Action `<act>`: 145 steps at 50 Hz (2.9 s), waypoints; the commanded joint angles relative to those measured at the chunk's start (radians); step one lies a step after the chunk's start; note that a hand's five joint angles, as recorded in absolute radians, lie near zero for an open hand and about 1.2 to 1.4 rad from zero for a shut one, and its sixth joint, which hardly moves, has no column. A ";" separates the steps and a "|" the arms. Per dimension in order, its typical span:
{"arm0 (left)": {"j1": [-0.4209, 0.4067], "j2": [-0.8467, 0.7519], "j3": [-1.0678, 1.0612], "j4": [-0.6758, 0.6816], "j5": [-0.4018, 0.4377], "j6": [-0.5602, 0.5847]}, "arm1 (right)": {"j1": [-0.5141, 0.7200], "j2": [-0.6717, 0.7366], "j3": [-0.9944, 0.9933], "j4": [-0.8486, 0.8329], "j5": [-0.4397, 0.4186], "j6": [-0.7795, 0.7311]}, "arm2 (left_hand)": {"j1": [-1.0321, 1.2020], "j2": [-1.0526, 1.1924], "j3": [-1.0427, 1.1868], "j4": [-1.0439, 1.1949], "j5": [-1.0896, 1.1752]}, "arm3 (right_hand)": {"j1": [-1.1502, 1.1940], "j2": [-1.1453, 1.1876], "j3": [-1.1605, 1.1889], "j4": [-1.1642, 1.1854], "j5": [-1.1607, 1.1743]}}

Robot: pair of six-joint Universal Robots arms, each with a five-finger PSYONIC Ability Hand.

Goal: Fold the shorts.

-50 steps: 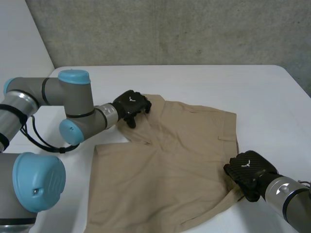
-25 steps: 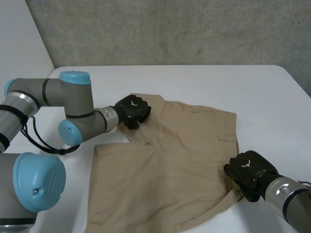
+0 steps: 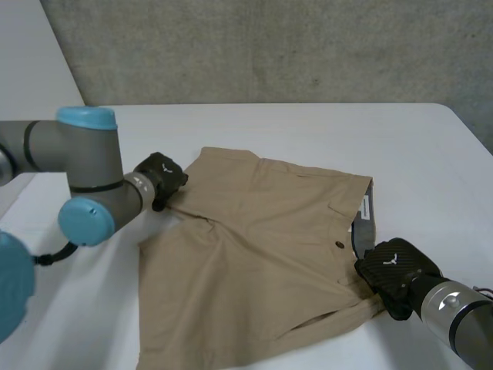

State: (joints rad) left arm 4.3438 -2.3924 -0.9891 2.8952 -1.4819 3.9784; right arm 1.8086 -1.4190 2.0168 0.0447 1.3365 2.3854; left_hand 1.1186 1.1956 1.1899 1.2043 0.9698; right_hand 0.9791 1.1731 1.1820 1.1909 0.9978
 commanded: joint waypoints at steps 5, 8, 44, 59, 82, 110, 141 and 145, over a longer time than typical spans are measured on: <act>-0.064 0.157 -0.223 0.055 0.000 -0.333 | 0.000 -0.001 0.005 0.000 0.001 0.000 | 0.173 0.096 0.102 0.087 0.147 | 0.417 0.223 0.214 0.205 0.224; -0.062 0.170 -0.243 0.055 -0.006 -0.395 | 0.000 -0.006 0.005 0.001 0.001 0.000 | -0.006 -0.083 -0.078 -0.092 -0.032 | 0.417 0.223 0.214 0.205 0.224; 0.013 0.047 -0.180 0.222 -0.057 -0.236 | 0.000 -0.032 0.013 0.000 0.001 0.002 | 0.278 0.201 0.206 0.192 0.252 | 0.417 0.223 0.214 0.205 0.224; 0.037 0.159 -0.359 0.239 -0.149 -0.211 | 0.000 -0.032 0.013 0.003 0.001 0.002 | 0.278 0.201 0.206 0.192 0.252 | 0.417 0.223 0.214 0.205 0.224; 0.030 0.107 -0.199 0.262 0.032 -0.314 | 0.000 -0.032 0.014 0.004 0.001 0.002 | -0.600 -0.677 -0.671 -0.685 -0.626 | 0.417 0.223 0.214 0.205 0.224; 0.073 0.088 -0.299 0.188 0.025 -0.249 | 0.000 -0.032 0.013 0.006 0.001 0.002 | 0.278 0.201 0.206 0.192 0.252 | 0.417 0.223 0.214 0.205 0.224; -0.041 0.726 -0.850 0.173 -0.028 -0.369 | 0.003 -0.074 -0.072 0.001 -0.028 0.302 | -0.620 -0.697 -0.692 -0.706 -0.646 | 0.417 0.223 0.214 0.205 0.224; -0.068 0.817 -0.959 0.115 -0.037 -0.462 | 0.003 -0.074 -0.078 -0.012 -0.042 0.362 | -0.620 -0.697 -0.692 -0.706 -0.646 | 0.417 0.223 0.214 0.205 0.224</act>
State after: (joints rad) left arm 4.3209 -1.7408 -1.7304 3.0838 -1.5079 3.6424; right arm 1.8118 -1.4945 1.9541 0.0496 1.3112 2.6495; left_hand 0.4529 0.4513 0.4537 0.4423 0.2669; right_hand 0.9792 1.1731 1.1820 1.1909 0.9980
